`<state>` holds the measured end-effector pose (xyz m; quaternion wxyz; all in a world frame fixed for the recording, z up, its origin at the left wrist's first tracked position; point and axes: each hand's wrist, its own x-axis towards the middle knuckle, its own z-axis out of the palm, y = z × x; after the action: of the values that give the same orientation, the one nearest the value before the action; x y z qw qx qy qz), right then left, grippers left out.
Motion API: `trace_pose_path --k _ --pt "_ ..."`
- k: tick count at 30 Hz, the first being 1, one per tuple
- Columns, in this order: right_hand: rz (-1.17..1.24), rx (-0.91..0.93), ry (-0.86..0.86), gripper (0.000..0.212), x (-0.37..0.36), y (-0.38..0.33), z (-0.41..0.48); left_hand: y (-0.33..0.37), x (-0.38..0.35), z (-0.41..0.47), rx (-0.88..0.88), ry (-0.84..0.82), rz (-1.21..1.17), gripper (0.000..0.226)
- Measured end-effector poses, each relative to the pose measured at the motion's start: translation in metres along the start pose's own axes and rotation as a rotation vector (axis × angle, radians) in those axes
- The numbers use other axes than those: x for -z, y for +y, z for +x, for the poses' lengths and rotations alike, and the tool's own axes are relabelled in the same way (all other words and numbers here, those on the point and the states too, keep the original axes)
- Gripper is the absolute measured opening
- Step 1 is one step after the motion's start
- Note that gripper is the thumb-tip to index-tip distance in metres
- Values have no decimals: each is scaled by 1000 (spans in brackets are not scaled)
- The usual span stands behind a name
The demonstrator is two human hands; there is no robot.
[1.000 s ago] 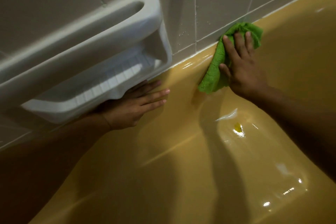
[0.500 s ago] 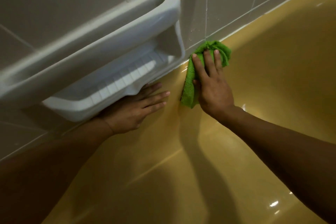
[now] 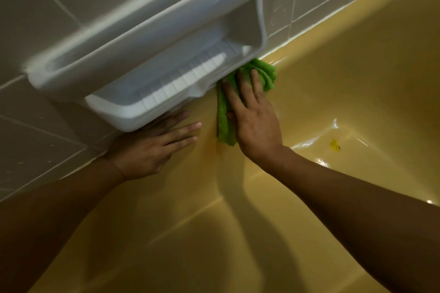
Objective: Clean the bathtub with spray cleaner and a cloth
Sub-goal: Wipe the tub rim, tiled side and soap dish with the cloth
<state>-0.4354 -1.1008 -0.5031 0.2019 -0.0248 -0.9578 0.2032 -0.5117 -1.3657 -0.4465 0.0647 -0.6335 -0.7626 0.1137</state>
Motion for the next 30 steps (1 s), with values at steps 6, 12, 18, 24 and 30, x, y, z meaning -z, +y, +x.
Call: trace_pose_path --k 6,12,18,24,30 --pt "-2 83 -72 71 4 3 -7 0 2 -32 12 -49 10 59" --pt "-5 -34 -155 80 15 24 3 -2 0 -62 32 -89 15 60" --pt "47 -187 -170 82 27 39 16 -5 0 -75 11 -89 14 69" --pt "260 -283 -96 87 20 13 20 -6 1 -88 6 -79 -12 71" --pt "280 -234 -86 88 3 -34 3 -6 -1 -99 20 -66 -40 71"
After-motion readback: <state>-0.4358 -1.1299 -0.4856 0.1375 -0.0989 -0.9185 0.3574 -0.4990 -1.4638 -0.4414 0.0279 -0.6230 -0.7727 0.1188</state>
